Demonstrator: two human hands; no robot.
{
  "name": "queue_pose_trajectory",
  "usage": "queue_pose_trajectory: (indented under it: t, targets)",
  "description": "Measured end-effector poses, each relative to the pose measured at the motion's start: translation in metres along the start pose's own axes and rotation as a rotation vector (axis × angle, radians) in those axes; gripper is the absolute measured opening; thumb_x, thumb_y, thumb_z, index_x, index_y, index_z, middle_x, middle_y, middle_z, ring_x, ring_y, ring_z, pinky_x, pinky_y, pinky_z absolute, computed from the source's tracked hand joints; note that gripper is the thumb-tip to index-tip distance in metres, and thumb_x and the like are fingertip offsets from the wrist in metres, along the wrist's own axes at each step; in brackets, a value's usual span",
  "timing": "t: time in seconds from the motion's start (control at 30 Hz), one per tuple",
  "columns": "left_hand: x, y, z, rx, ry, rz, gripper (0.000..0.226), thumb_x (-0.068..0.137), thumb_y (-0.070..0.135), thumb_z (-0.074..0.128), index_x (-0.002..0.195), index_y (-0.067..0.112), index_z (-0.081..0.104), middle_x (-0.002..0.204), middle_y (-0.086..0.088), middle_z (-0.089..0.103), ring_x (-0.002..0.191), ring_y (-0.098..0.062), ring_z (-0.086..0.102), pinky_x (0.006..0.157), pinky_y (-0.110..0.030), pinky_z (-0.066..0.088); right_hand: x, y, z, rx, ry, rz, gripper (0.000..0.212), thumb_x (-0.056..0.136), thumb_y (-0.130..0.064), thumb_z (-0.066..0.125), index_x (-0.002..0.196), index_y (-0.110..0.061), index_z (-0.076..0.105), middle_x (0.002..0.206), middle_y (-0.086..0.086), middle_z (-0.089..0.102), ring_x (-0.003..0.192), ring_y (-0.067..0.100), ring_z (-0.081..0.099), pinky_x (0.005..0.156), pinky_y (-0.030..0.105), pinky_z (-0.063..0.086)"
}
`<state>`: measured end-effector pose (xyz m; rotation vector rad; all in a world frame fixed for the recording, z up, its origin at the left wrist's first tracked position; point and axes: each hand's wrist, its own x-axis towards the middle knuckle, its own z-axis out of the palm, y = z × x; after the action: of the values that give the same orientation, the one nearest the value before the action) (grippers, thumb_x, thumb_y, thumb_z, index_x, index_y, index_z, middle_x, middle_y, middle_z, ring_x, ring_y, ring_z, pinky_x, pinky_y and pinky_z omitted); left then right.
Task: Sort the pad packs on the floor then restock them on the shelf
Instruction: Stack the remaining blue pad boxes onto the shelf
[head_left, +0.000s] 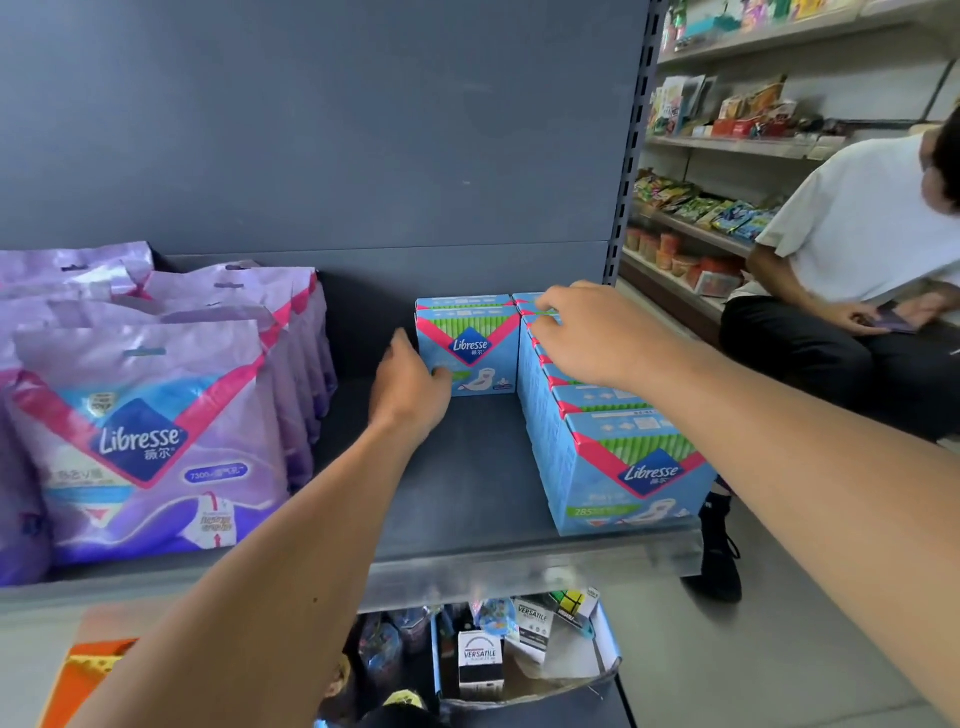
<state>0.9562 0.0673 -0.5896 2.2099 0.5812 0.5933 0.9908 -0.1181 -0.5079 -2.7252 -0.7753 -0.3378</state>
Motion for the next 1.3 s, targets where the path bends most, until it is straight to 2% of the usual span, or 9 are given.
queue_pose_trajectory:
  t: [0.1,0.23,0.37,0.53,0.67,0.9,1.03,1.13,1.3]
  targets:
    - [-0.022,0.011,-0.016,0.103,0.047,0.206,0.043,0.089,0.017,0.054,0.130,0.014,0.044,0.133,-0.004,0.048,0.123,-0.023,0.044,0.083,-0.030,0.039,-0.022,-0.004,-0.011,-0.038,0.003,-0.025,0.039,0.097,-0.032,0.038,0.126,-0.014,0.056,0.128,0.010,0.053,0.115,0.030,0.052,0.095,0.041,0.046]
    - [-0.063,0.042,-0.033,0.276,0.046,0.357,0.033,0.094,0.027,0.048,0.123,0.015,0.057,0.128,-0.003,0.056,0.118,-0.023,0.048,0.084,-0.033,0.041,-0.070,-0.004,-0.024,-0.086,0.027,-0.047,0.039,0.095,-0.031,0.039,0.123,-0.010,0.057,0.128,0.013,0.055,0.117,0.032,0.051,0.094,0.042,0.046]
    - [-0.121,0.086,-0.036,0.339,-0.016,0.566,0.033,0.097,0.033,0.046,0.123,0.018,0.057,0.127,0.000,0.057,0.117,-0.021,0.051,0.076,-0.030,0.037,-0.130,0.005,-0.041,-0.129,0.056,-0.008,0.037,0.094,-0.032,0.039,0.122,-0.013,0.056,0.126,0.009,0.056,0.119,0.031,0.049,0.093,0.042,0.046]
    - [-0.190,0.133,-0.032,0.358,-0.139,0.759,0.041,0.098,0.039,0.045,0.134,0.019,0.048,0.135,-0.002,0.052,0.125,-0.023,0.045,0.086,-0.036,0.044,-0.210,0.031,-0.075,-0.194,0.059,0.099,0.037,0.098,-0.034,0.037,0.128,-0.018,0.052,0.128,0.007,0.052,0.120,0.029,0.045,0.091,0.041,0.044]
    - [-0.242,0.161,-0.017,0.368,-0.213,0.868,0.042,0.097,0.039,0.045,0.135,0.022,0.046,0.135,-0.002,0.052,0.125,-0.023,0.046,0.089,-0.038,0.045,-0.275,0.060,-0.101,-0.222,0.054,0.205,0.041,0.099,-0.036,0.033,0.133,-0.018,0.049,0.134,0.007,0.050,0.125,0.029,0.042,0.094,0.047,0.046]
    - [-0.342,0.216,0.045,0.388,-0.477,1.057,0.044,0.096,0.041,0.044,0.136,0.023,0.043,0.131,-0.004,0.052,0.119,-0.028,0.051,0.088,-0.043,0.046,-0.396,0.117,-0.117,-0.229,-0.013,0.503,0.037,0.097,-0.035,0.037,0.126,-0.016,0.051,0.124,0.009,0.052,0.119,0.032,0.047,0.093,0.048,0.046]
    - [-0.408,0.240,0.107,0.355,-0.715,1.199,0.045,0.095,0.041,0.045,0.136,0.023,0.043,0.134,-0.004,0.049,0.122,-0.028,0.049,0.090,-0.041,0.046,-0.481,0.164,-0.106,-0.237,-0.046,0.784,0.040,0.096,-0.033,0.039,0.132,-0.017,0.049,0.133,0.009,0.051,0.121,0.031,0.048,0.095,0.045,0.046]
    - [-0.439,0.246,0.136,0.336,-0.791,1.255,0.047,0.097,0.040,0.044,0.140,0.022,0.041,0.142,-0.003,0.047,0.125,-0.028,0.048,0.095,-0.040,0.043,-0.524,0.185,-0.098,-0.202,-0.049,0.896,0.045,0.096,-0.035,0.040,0.137,-0.020,0.047,0.137,0.009,0.049,0.125,0.031,0.046,0.101,0.045,0.043]
    - [-0.533,0.255,0.218,0.281,-1.032,1.349,0.046,0.097,0.042,0.043,0.140,0.023,0.041,0.138,-0.003,0.048,0.123,-0.026,0.049,0.094,-0.042,0.044,-0.633,0.238,-0.076,-0.127,-0.085,1.270,0.049,0.098,-0.034,0.041,0.144,-0.019,0.040,0.143,0.011,0.044,0.129,0.032,0.043,0.105,0.043,0.039]
